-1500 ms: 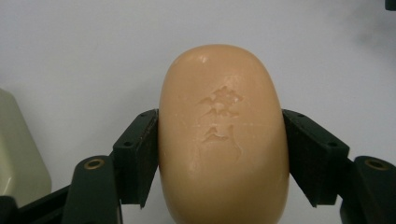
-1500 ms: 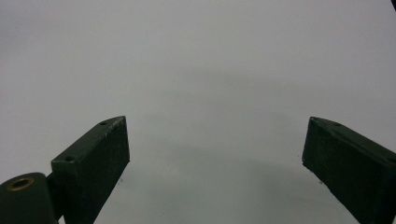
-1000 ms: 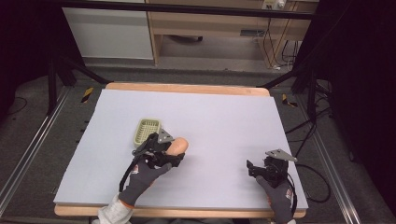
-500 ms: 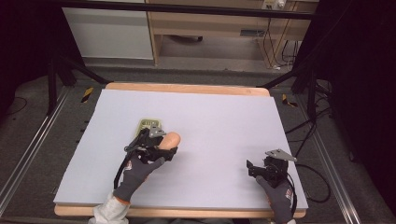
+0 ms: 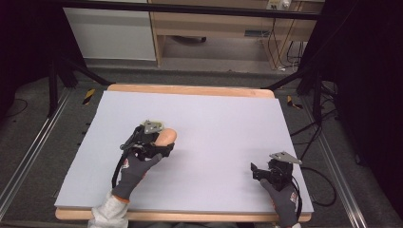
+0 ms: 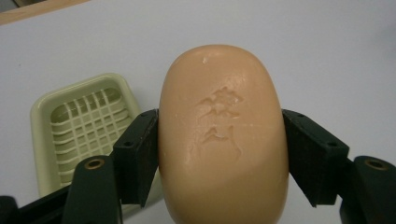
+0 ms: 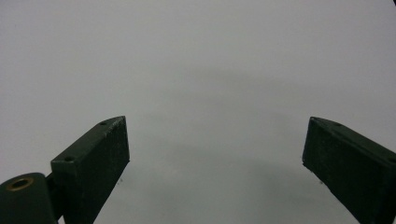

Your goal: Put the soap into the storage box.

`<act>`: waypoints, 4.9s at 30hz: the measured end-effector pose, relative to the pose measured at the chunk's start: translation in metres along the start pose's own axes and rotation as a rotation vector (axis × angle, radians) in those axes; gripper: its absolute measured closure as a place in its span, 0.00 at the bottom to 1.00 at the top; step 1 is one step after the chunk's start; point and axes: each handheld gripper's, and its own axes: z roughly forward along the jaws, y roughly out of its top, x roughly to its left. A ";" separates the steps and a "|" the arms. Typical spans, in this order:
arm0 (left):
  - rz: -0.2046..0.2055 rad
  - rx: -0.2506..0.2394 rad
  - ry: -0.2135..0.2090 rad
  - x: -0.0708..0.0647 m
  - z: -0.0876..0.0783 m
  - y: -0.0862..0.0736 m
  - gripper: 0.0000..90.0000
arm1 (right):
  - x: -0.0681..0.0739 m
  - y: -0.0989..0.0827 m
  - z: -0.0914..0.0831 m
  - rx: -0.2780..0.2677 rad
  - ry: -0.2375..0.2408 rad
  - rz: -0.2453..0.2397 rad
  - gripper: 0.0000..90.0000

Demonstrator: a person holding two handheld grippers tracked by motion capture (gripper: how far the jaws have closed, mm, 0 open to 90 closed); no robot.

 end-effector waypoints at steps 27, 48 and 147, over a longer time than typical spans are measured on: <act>-0.062 0.016 0.091 0.038 0.016 0.004 0.35 | 0.000 0.000 0.002 0.004 -0.002 -0.010 0.08; -0.103 0.045 0.133 0.063 0.034 -0.001 0.35 | 0.000 0.000 0.002 0.006 0.000 0.000 0.08; -0.144 -0.070 0.159 0.066 -0.029 -0.083 0.31 | -0.006 -0.001 -0.003 0.001 -0.030 0.032 0.07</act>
